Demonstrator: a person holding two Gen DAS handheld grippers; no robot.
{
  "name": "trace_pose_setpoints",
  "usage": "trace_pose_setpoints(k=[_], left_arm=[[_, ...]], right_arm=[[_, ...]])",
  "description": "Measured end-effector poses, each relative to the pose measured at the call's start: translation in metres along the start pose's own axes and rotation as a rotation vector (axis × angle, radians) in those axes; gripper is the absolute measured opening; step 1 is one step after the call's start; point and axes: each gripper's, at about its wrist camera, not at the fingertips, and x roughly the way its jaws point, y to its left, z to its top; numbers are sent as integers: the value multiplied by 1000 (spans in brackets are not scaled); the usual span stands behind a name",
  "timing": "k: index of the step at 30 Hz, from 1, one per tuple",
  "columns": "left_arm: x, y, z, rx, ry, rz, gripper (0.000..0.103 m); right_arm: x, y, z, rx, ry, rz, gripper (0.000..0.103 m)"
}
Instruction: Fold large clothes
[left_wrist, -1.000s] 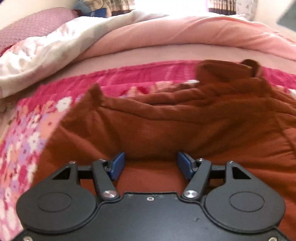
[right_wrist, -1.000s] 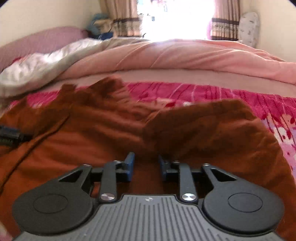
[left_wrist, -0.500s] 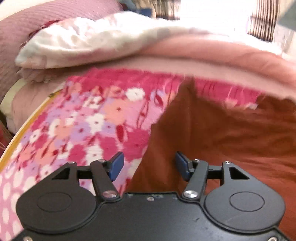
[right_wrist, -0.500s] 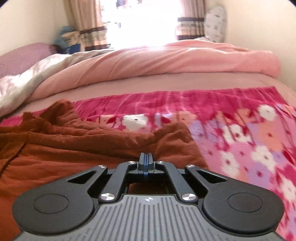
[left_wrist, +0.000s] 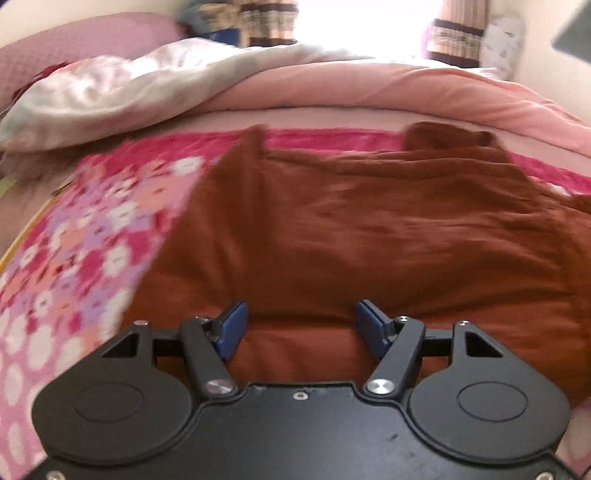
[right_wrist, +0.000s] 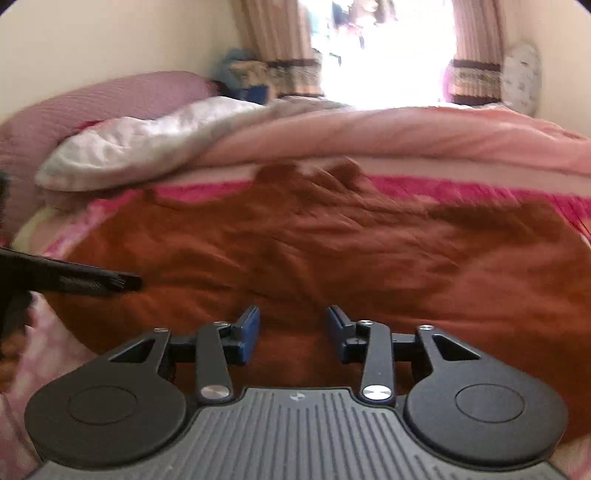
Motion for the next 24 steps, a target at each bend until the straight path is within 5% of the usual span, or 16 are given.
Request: trace_pose_setpoints(k=[5, 7, 8, 9, 10, 12, 15, 18, 20, 24], left_arm=[[0, 50, -5, -58, -12, 136, 69], [-8, 76, -2, -189, 7, 86, 68], [-18, 79, 0, -236, 2, 69, 63], [-31, 75, 1, -241, -27, 83, 62], [-45, 62, 1, -219, -66, 83, 62], [-60, 34, -1, -152, -98, 26, 65], [-69, -21, -12, -34, -121, -81, 66], [-53, -62, -24, 88, -105, -28, 69], [-34, -70, -31, 113, -95, 25, 72], [-28, -54, -30, 68, -78, 16, 82]], right_arm=[[-26, -79, -15, 141, -28, -245, 34], [-35, -101, -16, 201, -32, -281, 18], [-40, -105, -14, 233, -35, -279, 18], [-47, -102, -10, 244, -37, -274, 29], [-54, -94, -9, 221, -45, -273, 51], [-61, -61, -3, 160, -88, -219, 63], [-64, -10, -2, 88, -91, -78, 62], [-43, 43, -9, -36, -53, 28, 57], [-28, 56, -14, -73, -13, 19, 56], [-18, 26, -22, -14, 16, -61, 50]])
